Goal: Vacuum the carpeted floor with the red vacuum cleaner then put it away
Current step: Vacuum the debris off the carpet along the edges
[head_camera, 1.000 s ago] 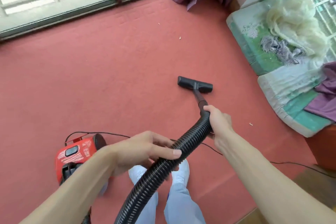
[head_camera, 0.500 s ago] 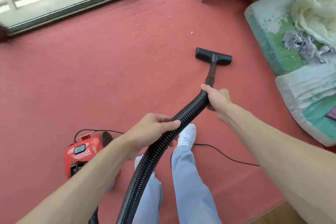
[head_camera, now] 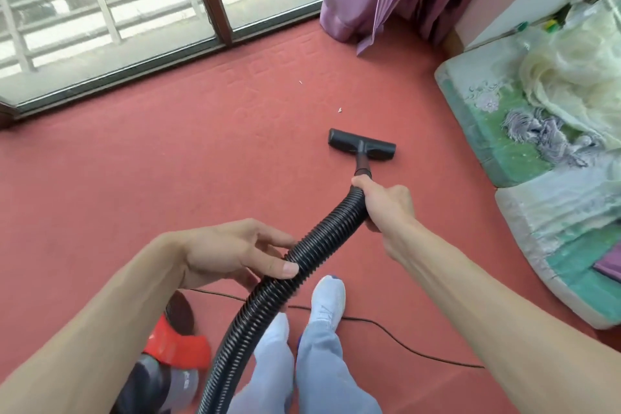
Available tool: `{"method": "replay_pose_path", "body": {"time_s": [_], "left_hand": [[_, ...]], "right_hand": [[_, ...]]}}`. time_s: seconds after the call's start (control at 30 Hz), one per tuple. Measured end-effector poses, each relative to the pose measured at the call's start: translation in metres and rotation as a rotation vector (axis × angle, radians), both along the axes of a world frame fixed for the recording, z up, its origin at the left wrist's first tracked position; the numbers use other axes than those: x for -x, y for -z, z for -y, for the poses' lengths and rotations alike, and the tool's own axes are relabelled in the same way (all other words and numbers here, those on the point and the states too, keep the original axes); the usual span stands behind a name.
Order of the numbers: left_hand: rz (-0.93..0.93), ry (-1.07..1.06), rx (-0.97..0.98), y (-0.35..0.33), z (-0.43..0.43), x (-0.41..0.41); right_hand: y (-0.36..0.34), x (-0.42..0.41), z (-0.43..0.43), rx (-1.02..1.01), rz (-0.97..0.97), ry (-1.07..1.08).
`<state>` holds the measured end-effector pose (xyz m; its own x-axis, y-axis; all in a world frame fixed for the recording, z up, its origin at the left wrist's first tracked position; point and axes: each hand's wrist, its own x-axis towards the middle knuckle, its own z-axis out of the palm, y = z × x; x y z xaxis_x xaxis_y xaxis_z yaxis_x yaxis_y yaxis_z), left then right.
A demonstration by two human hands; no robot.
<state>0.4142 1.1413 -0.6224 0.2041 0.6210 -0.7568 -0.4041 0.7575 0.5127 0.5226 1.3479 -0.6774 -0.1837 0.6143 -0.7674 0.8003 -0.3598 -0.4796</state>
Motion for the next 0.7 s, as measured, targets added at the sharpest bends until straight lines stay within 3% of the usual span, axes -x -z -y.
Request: {"method": "replay_pose_path", "body": {"time_s": [0.3,0.53,0.7], "left_hand": [[-0.059,-0.134,0.127,0.043,-0.001,0.006],[-0.172,-0.182,0.139,0.068,-0.001,0.047],[-0.018,-0.084,0.024,0.052,0.040,0.079]], "right_hand": [[0.044,0.054,-0.004,-0.015,0.084,-0.226],[0.065,0.102,0.010,-0.054,0.057,-0.146],[0.034,0.112,0.058,-0.104,0.074,-0.035]]}}
